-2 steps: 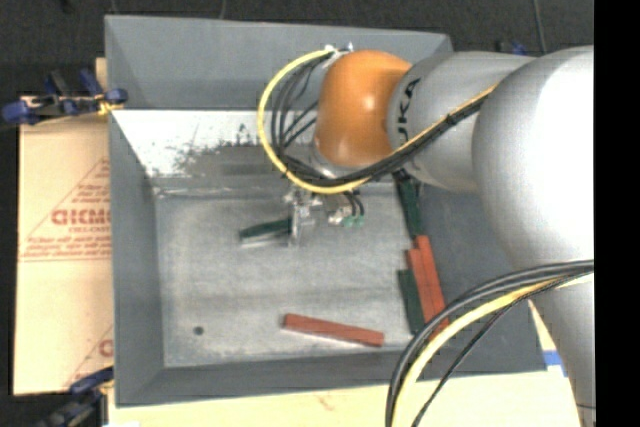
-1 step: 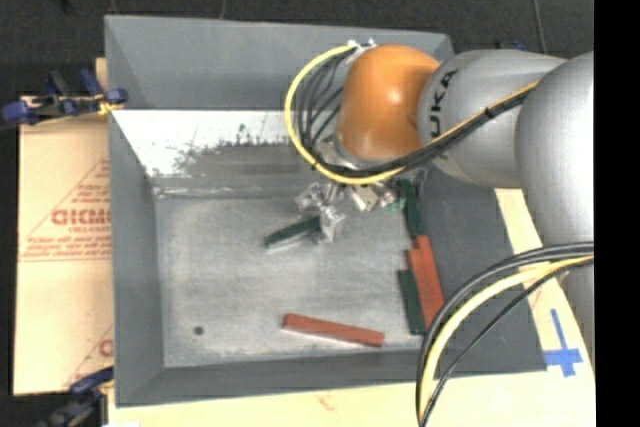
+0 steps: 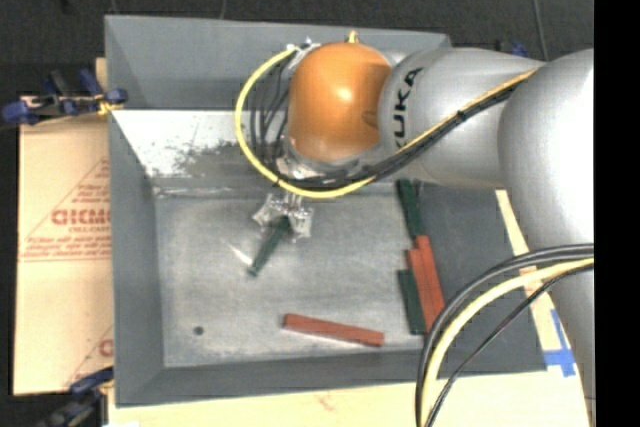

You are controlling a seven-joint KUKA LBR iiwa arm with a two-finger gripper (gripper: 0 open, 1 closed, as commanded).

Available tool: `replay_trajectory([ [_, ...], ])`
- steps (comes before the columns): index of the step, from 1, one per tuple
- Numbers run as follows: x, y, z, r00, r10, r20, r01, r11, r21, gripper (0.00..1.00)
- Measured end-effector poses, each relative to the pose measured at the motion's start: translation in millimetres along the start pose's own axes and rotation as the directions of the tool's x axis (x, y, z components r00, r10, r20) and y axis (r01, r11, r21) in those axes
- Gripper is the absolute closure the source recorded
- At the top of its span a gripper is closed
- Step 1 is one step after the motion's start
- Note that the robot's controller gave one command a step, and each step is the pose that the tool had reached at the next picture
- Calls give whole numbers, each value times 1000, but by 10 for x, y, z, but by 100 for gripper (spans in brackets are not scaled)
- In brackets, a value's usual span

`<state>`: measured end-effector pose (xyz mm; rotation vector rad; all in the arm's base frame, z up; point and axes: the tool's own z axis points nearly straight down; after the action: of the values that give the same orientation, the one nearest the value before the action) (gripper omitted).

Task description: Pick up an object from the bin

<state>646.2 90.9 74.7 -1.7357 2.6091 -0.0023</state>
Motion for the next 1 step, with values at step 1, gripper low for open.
replay_trajectory([
  [1, 164, -4, -1380, 999, 44, 1, -44, 999, 6, 100],
])
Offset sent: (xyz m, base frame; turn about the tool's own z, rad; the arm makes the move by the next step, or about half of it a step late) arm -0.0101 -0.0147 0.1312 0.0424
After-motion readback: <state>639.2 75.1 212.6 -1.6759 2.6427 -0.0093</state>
